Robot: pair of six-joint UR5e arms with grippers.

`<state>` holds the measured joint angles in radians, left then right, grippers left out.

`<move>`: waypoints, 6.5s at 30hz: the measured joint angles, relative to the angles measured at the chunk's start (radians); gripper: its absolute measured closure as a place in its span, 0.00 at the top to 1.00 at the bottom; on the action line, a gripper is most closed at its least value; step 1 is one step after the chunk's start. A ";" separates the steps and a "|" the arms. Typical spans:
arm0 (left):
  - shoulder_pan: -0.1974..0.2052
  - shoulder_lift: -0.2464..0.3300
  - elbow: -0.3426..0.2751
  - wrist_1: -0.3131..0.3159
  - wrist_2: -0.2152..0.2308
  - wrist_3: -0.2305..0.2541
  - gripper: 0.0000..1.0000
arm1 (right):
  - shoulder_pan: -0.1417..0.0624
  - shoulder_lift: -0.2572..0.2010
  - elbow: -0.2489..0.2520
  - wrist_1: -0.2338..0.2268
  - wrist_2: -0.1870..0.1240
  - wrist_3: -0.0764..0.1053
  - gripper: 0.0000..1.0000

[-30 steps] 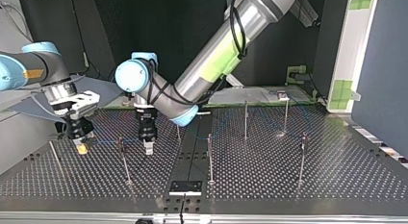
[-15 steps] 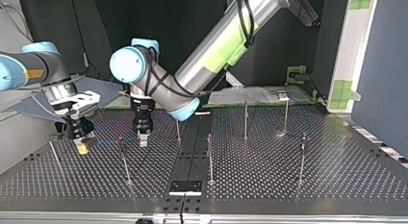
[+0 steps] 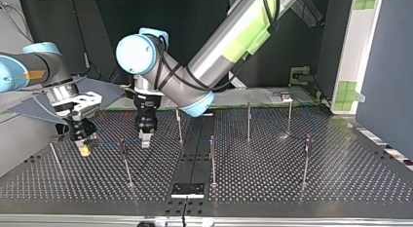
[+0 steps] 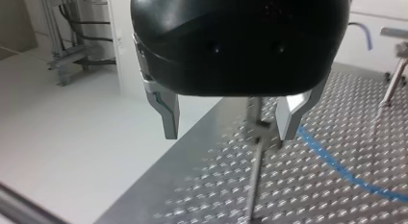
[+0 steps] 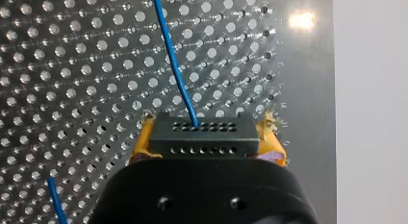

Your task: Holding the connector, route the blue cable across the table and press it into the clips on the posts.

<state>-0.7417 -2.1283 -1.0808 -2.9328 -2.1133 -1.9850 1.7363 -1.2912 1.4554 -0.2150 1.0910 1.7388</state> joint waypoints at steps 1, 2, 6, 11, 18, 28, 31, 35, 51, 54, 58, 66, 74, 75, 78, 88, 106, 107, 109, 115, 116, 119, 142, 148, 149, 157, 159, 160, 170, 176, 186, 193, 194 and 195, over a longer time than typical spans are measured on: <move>0.003 0.010 -0.010 0.010 -0.009 0.004 1.00 | 0.000 0.000 0.000 0.000 0.000 0.000 0.00; 0.004 0.017 -0.017 0.017 -0.016 0.007 1.00 | 0.000 0.000 0.000 0.000 0.001 0.000 0.00; 0.011 0.050 -0.050 0.040 -0.047 0.031 1.00 | 0.002 0.000 0.000 0.000 0.002 -0.001 0.00; 0.012 0.098 -0.098 0.042 -0.090 0.075 1.00 | 0.005 0.000 0.000 0.000 0.003 -0.002 0.00; 0.007 0.162 -0.162 0.012 -0.121 0.129 1.00 | 0.007 0.000 0.000 0.000 0.006 -0.004 0.00; -0.003 0.253 -0.253 0.079 -0.131 0.112 1.00 | 0.009 0.000 0.000 0.000 0.007 -0.005 0.00; -0.012 0.278 -0.278 0.104 -0.125 0.103 1.00 | 0.009 0.000 0.000 0.000 0.007 -0.005 0.00; -0.025 0.310 -0.310 0.136 -0.120 0.079 1.00 | 0.010 0.000 0.000 0.000 0.008 -0.006 0.00; -0.042 0.265 -0.456 0.282 -0.119 -0.024 1.00 | 0.016 0.000 0.000 0.001 0.009 -0.011 0.00; -0.042 0.239 -0.482 0.308 -0.120 -0.020 1.00 | 0.017 0.000 0.000 0.000 0.009 -0.011 0.00; -0.042 0.205 -0.516 0.342 -0.121 -0.015 1.00 | 0.017 0.000 0.000 0.000 0.009 -0.011 0.00; -0.042 0.175 -0.586 0.412 -0.121 -0.007 1.00 | 0.015 0.000 0.000 0.001 0.014 -0.011 0.00; -0.042 0.174 -0.656 0.481 -0.119 -0.006 1.00 | 0.012 0.000 0.000 0.002 0.025 -0.011 0.00; -0.042 0.173 -0.664 0.490 -0.118 -0.006 1.00 | 0.012 0.000 0.000 0.002 0.026 -0.011 0.00; -0.042 0.173 -0.694 0.520 -0.117 -0.005 1.00 | 0.012 0.000 0.000 0.002 0.026 -0.011 0.00; -0.041 0.173 -0.781 0.607 -0.121 -0.005 1.00 | 0.012 0.000 0.000 0.002 0.026 -0.011 0.00; -0.041 0.172 -0.934 0.760 -0.117 -0.005 1.00 | 0.017 0.001 0.001 0.008 0.026 -0.011 0.00; -0.041 0.172 -0.942 0.768 -0.117 -0.005 1.00 | 0.017 0.001 0.001 0.009 0.026 -0.011 0.00; -0.041 0.172 -0.960 0.786 -0.117 -0.005 1.00 | 0.018 0.001 0.001 0.009 0.028 -0.011 0.00; -0.041 0.173 -1.010 0.837 -0.118 -0.005 1.00 | 0.019 0.001 0.003 0.009 0.065 -0.012 0.00; -0.041 0.173 -1.018 0.845 -0.118 -0.005 1.00 | 0.019 0.001 0.003 0.009 0.070 -0.012 0.00; -0.041 0.173 -1.046 0.872 -0.118 -0.005 1.00 | 0.019 0.001 0.003 0.008 0.079 -0.013 0.00; -0.041 0.172 -1.219 1.044 -0.118 -0.005 1.00 | 0.033 0.000 0.003 0.011 0.081 -0.010 0.00; -0.041 0.172 -1.221 1.047 -0.118 -0.005 1.00 | 0.033 0.000 0.003 0.011 0.081 -0.010 0.00; -0.041 0.172 -1.221 1.047 -0.118 -0.005 1.00 | 0.033 0.000 0.003 0.011 0.081 -0.010 0.00; -0.041 0.172 -1.221 1.047 -0.118 -0.005 1.00 | 0.033 0.000 0.003 0.011 0.081 -0.010 0.00; -0.041 0.172 -1.221 1.047 -0.118 -0.005 1.00 | 0.033 0.000 0.003 0.011 0.081 -0.010 0.00; -0.041 0.172 -1.221 1.047 -0.118 -0.005 1.00 | 0.033 0.000 0.003 0.011 0.081 -0.010 0.00; -0.041 0.172 -1.221 1.047 -0.118 -0.005 1.00 | 0.033 0.000 0.003 0.011 0.081 -0.010 0.00; -0.041 0.172 -1.221 1.047 -0.118 -0.005 1.00 | 0.033 0.000 0.003 0.011 0.081 -0.010 0.00; -0.041 0.172 -1.221 1.047 -0.118 -0.005 1.00 | 0.033 0.000 0.003 0.011 0.081 -0.010 0.00; -0.041 0.172 -1.221 1.047 -0.118 -0.005 1.00 | 0.033 0.000 0.003 0.011 0.081 -0.010 0.00; -0.041 0.172 -1.221 1.047 -0.118 -0.005 1.00 | 0.033 0.000 0.003 0.011 0.081 -0.010 0.00; -0.041 0.172 -1.221 1.047 -0.118 -0.005 1.00 | 0.033 0.000 0.003 0.011 0.081 -0.010 0.00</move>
<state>-0.7827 -1.9563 -2.3020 -1.8855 -2.2311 -1.9895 1.7695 -1.2910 1.4582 -0.2042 1.1721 1.7291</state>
